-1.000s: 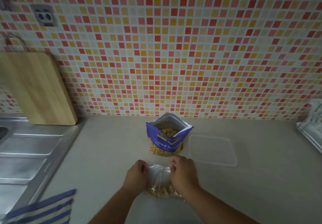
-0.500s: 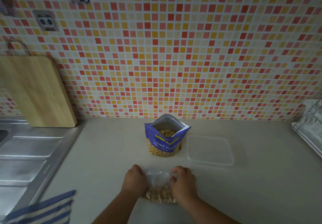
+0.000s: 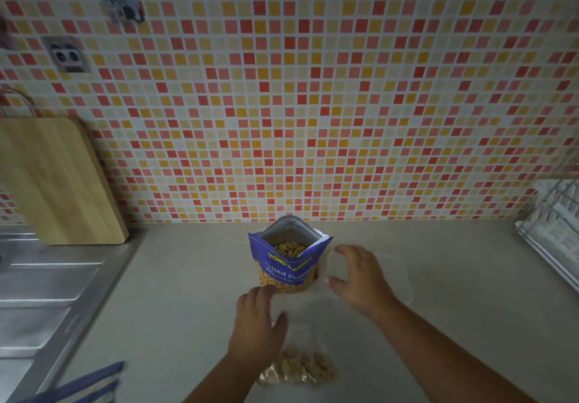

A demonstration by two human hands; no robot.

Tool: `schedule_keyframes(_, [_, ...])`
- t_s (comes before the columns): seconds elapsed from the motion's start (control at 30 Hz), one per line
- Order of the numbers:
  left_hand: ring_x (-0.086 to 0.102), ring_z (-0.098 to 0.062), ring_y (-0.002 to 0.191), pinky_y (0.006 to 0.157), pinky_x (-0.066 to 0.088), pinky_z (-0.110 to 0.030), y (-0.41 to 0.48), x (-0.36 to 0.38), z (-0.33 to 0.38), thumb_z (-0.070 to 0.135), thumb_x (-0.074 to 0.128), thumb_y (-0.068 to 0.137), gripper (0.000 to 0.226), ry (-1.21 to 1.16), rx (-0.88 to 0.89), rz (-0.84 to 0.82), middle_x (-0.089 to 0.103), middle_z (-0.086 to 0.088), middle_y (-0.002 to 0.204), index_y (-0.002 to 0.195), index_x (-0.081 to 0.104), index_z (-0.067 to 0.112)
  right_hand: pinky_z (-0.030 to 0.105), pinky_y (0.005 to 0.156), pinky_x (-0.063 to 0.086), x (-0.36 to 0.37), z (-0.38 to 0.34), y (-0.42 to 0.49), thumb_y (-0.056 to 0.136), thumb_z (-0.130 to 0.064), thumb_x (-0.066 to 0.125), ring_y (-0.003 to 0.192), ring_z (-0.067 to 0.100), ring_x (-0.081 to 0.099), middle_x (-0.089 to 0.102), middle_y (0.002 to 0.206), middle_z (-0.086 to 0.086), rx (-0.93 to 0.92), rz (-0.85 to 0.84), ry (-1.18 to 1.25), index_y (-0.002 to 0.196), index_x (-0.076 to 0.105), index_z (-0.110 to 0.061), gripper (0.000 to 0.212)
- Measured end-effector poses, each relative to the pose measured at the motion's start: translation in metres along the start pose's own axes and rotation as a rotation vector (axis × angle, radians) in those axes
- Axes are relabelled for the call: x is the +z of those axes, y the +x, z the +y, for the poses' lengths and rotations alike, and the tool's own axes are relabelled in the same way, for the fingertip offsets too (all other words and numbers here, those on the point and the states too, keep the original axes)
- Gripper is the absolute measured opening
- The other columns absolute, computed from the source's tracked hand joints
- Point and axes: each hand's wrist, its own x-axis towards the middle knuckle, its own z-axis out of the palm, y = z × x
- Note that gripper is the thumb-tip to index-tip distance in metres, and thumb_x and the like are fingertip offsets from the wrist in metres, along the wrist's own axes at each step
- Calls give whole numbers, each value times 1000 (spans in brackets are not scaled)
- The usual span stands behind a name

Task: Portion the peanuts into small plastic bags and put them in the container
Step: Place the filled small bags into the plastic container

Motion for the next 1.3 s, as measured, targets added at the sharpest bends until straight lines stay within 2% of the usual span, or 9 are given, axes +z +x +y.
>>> schedule_keyframes(0.13, [34, -17, 129, 99, 20, -12, 12, 17, 46, 58, 48, 63, 81, -194, 119, -271, 39, 0, 137, 133, 39, 17, 44, 118, 11, -28, 35, 26, 59, -59, 75, 146, 28, 2, 3, 159, 4, -16, -439, -423, 148, 7, -34, 116])
schedule_keyframes(0.2, [21, -16, 139, 104, 14, -12, 21, 29, 56, 54, 61, 65, 94, -191, 131, -347, 25, -1, 146, 143, 24, 15, 50, 118, -2, -27, 51, 31, 55, -63, 76, 146, 31, -14, -13, 159, 7, -27, -567, -568, 148, -4, -39, 125])
schedule_keyframes(0.3, [7, -18, 144, 112, 6, -18, 34, 47, 56, 63, 51, 57, 112, -111, 167, -408, 13, -3, 153, 147, 8, 13, 55, 116, -8, -23, 69, 35, 52, -64, 76, 143, 34, -22, -21, 157, 9, -31, -629, -614, 146, -9, -43, 129])
schedule_keyframes(0.53, [2, -8, 138, 117, 10, -27, 29, 65, 39, 55, 67, 55, 123, -73, 297, -287, 9, 6, 146, 144, -16, 32, 57, 114, 5, -22, 67, 7, 50, -56, 76, 143, 31, 3, 0, 156, 2, -71, -621, -552, 142, 7, -50, 115])
schedule_keyframes(0.67, [15, -22, 145, 120, 7, -37, 11, 72, 28, 74, 56, 48, 132, 129, 376, -282, 24, -2, 153, 140, -29, 34, 57, 114, 3, -21, 64, -29, 51, -56, 75, 142, 29, 4, 1, 155, 3, -113, -639, -542, 142, 8, -48, 113])
schedule_keyframes(0.83, [47, -24, 124, 108, 24, -41, -15, 60, 33, 84, 51, 50, 120, 111, 421, -147, 62, 2, 125, 148, 13, 28, 58, 114, -4, -20, 59, -64, 52, -52, 76, 144, 27, -3, -4, 156, 2, -142, -681, -527, 143, 5, -48, 116])
schedule_keyframes(1.1, [60, -20, 115, 109, 20, -44, -30, 61, 38, 83, 53, 45, 121, 102, 327, -123, 67, 20, 102, 146, 20, 26, 56, 114, -4, -36, 54, -70, 51, -51, 80, 144, 24, 0, 3, 155, 1, -116, -723, -421, 141, 10, -51, 114])
schedule_keyframes(1.2, [55, -19, 123, 112, 12, -43, -33, 58, 42, 81, 56, 45, 125, 115, 287, -167, 64, 20, 113, 148, 6, 31, 55, 115, -2, -39, 54, -66, 53, -50, 81, 144, 23, 1, 5, 154, 0, -106, -756, -390, 140, 11, -52, 112])
schedule_keyframes(1.3, [18, -13, 144, 115, -15, -38, -34, 51, 49, 77, 53, 52, 122, 111, 233, -301, 46, 22, 137, 129, -38, 51, 52, 116, 0, -38, 53, -64, 53, -52, 81, 143, 22, 3, 7, 152, -1, -103, -776, -342, 139, 12, -52, 111])
